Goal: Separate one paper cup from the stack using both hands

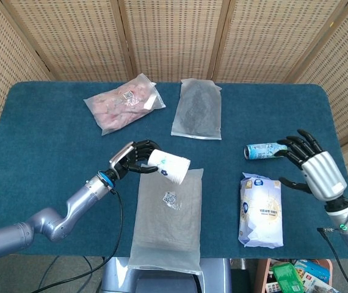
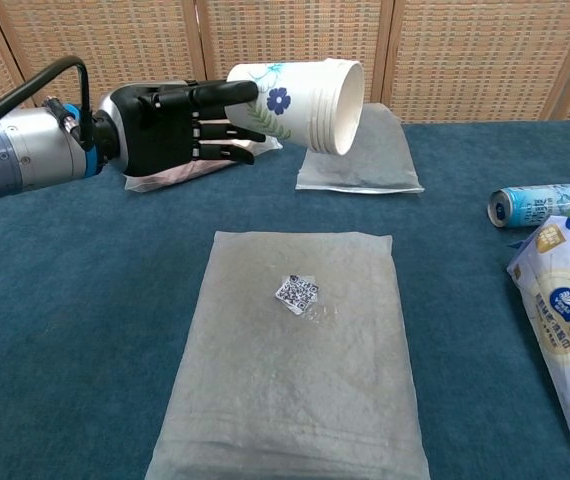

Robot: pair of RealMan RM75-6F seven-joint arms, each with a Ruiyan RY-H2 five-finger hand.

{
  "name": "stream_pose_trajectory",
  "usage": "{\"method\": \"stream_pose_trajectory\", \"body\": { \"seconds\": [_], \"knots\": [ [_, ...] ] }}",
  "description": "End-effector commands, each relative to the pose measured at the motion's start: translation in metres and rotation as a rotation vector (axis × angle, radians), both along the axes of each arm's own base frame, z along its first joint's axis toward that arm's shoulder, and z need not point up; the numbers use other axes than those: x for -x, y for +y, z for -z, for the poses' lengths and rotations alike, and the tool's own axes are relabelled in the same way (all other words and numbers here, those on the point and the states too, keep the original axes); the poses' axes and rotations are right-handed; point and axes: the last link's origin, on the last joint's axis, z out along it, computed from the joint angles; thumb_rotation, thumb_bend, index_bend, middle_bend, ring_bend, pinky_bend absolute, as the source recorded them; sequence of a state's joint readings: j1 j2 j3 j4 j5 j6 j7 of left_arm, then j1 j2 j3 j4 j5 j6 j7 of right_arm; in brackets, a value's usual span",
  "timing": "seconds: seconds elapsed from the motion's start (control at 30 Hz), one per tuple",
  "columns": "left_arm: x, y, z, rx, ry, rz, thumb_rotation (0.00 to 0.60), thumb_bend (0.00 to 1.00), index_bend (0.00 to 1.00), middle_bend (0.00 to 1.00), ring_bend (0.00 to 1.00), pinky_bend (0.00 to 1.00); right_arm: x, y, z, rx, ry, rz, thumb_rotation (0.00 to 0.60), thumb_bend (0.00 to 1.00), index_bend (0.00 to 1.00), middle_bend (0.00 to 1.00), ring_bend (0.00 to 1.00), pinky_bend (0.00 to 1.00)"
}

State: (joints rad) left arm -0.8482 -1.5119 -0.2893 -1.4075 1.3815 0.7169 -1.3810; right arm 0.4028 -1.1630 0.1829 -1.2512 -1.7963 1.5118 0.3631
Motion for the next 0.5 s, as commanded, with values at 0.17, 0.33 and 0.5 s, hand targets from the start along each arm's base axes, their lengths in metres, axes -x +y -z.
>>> {"method": "stream_pose_trajectory", "body": {
  "seconds": [0.17,0.33,0.5],
  "knots": [
    [-0.003,0.002,0.003,0.008,-0.004,-0.002,0.6,0.16,0.48,0.5,0.44,0.48,-0.029,-0.012,0.012,-0.045,0.047,-0.168,0.6,0.15,0.47,0.43,0.33,0.21],
    [-0.006,0.003,0.007,0.017,0.001,0.002,0.6,0.16,0.48,0.5,0.44,0.48,-0.052,-0.02,0.027,-0.085,0.09,-0.271,0.6,0.19,0.47,0.45,0.34,0.22],
    [-0.013,0.004,0.011,0.026,0.015,0.02,0.6,0.16,0.48,0.5,0.44,0.48,-0.078,-0.027,0.043,-0.11,0.097,-0.343,0.6,0.2,0.47,0.46,0.35,0.23]
  ]
}}
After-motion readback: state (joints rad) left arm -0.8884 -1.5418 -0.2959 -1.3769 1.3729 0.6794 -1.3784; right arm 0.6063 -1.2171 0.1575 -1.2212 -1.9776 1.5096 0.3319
